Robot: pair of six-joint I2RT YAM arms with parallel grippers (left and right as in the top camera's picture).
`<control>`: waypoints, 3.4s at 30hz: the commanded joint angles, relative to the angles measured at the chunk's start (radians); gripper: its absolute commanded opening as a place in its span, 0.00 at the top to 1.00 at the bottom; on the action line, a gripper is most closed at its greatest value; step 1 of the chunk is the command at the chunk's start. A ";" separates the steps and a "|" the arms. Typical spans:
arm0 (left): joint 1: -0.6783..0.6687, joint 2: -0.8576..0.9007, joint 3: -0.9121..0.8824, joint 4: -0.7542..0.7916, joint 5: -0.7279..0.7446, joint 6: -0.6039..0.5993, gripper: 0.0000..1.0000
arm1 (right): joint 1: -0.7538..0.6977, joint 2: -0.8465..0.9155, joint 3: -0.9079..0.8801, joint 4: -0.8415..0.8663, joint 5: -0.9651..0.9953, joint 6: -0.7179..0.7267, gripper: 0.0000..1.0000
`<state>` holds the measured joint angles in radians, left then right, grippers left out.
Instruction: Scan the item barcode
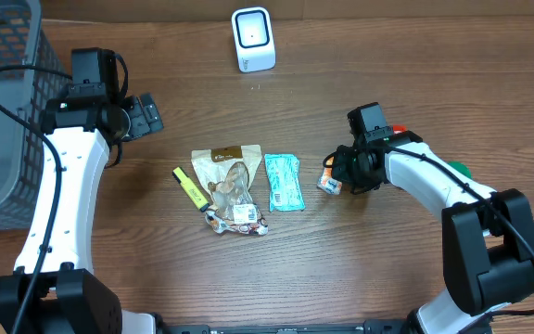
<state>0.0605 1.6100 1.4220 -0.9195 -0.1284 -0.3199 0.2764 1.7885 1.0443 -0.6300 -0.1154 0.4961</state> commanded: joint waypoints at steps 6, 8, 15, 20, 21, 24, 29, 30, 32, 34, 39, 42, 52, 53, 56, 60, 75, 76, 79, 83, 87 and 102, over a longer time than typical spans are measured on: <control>-0.003 -0.013 0.011 0.001 -0.010 -0.010 0.00 | -0.002 -0.016 0.010 -0.006 0.008 0.001 0.70; -0.003 -0.013 0.011 0.001 -0.010 -0.010 0.00 | -0.002 -0.016 0.010 -0.011 0.008 0.001 0.70; -0.003 -0.013 0.011 0.001 -0.010 -0.010 0.00 | -0.025 -0.038 0.055 -0.068 -0.074 0.001 0.69; -0.003 -0.013 0.011 0.001 -0.010 -0.010 0.00 | -0.035 -0.044 0.056 -0.098 -0.073 -0.003 0.66; -0.003 -0.013 0.011 0.001 -0.010 -0.010 0.00 | -0.035 -0.044 0.056 -0.103 -0.073 -0.003 0.66; -0.002 -0.013 0.011 0.001 -0.010 -0.010 0.00 | -0.035 -0.043 0.056 -0.113 -0.069 -0.003 0.69; -0.002 -0.013 0.011 0.001 -0.010 -0.010 0.00 | -0.034 -0.043 0.053 -0.113 -0.069 -0.003 0.78; -0.002 -0.013 0.011 0.001 -0.010 -0.010 0.00 | -0.034 -0.043 0.050 -0.110 -0.069 -0.002 0.78; -0.002 -0.013 0.011 0.001 -0.010 -0.010 0.00 | -0.034 -0.043 0.035 -0.095 -0.069 -0.002 0.78; -0.002 -0.013 0.011 0.001 -0.010 -0.010 0.00 | -0.034 -0.043 0.003 -0.058 -0.070 -0.002 0.78; -0.003 -0.013 0.011 0.001 -0.010 -0.010 0.00 | -0.034 -0.043 -0.078 0.064 -0.070 0.002 0.81; -0.005 -0.013 0.011 0.001 -0.010 -0.010 0.00 | -0.035 -0.043 -0.120 0.110 -0.069 0.014 0.87; -0.005 -0.013 0.011 0.001 -0.010 -0.010 0.00 | -0.036 -0.044 -0.114 0.106 -0.101 0.028 0.66; -0.005 -0.013 0.011 0.001 -0.010 -0.010 0.00 | -0.036 -0.044 -0.114 0.106 -0.110 0.028 0.66; -0.005 -0.013 0.011 0.001 -0.010 -0.010 0.00 | -0.035 -0.044 -0.114 0.084 -0.123 0.032 0.67; -0.005 -0.013 0.011 0.001 -0.010 -0.010 0.00 | -0.034 -0.043 -0.127 0.077 -0.122 0.032 0.71; -0.005 -0.013 0.011 0.001 -0.010 -0.010 0.00 | -0.080 -0.044 -0.127 0.089 -0.157 0.022 0.96; -0.003 -0.013 0.011 0.001 -0.010 -0.010 0.00 | -0.091 -0.044 -0.123 0.083 -0.201 0.011 0.97; -0.003 -0.013 0.011 0.001 -0.010 -0.010 0.00 | -0.127 -0.044 -0.113 0.083 -0.386 -0.096 0.96; -0.003 -0.013 0.011 0.001 -0.010 -0.010 0.00 | -0.208 -0.044 -0.113 0.075 -0.785 -0.297 0.96; -0.003 -0.013 0.011 0.001 -0.010 -0.010 0.00 | -0.256 -0.044 -0.113 0.015 -1.172 -0.561 0.96; -0.003 -0.013 0.011 0.001 -0.010 -0.010 0.00 | -0.266 -0.044 -0.113 0.021 -1.455 -0.628 0.96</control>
<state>0.0605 1.6100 1.4220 -0.9195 -0.1284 -0.3199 0.0193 1.7420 0.9218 -0.6125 -1.5173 -0.1104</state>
